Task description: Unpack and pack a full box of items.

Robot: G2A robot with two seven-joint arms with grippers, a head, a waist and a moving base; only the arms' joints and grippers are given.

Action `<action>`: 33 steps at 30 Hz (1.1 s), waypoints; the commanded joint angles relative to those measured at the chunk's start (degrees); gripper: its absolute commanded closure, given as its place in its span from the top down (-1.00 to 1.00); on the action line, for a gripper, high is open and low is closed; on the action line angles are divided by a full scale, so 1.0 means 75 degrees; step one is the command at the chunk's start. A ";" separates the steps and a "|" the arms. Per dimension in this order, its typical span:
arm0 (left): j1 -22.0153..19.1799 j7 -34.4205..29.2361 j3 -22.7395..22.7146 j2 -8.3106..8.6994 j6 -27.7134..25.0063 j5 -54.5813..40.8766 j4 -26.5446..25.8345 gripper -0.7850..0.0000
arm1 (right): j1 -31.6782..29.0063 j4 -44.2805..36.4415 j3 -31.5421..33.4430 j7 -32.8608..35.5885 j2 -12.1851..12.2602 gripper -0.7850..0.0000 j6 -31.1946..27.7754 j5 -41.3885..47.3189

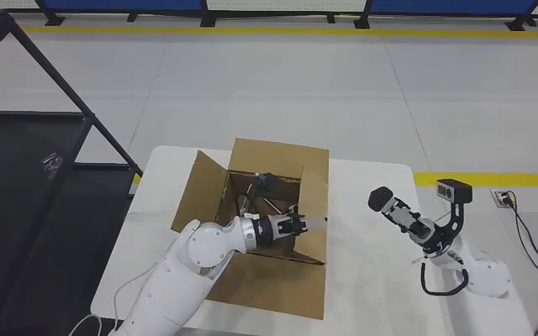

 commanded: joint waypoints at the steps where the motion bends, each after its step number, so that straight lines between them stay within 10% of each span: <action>1: -0.0102 0.0191 0.0206 -0.0070 -0.0083 0.0089 0.0038 1.00 | -0.0037 0.0022 0.0046 0.0001 0.0032 1.00 -0.0060 0.0140; 18: -0.1925 0.1026 0.2412 -0.1319 -0.0015 -0.0269 0.2579 1.00 | -0.0878 0.0444 0.1203 -0.0952 0.0456 1.00 -0.1013 0.1479; 33: -0.2372 0.0914 0.2681 -0.1927 -0.0343 -0.0540 0.3922 1.00 | -0.0911 0.0595 0.1339 -0.0888 0.0514 1.00 -0.0936 0.1711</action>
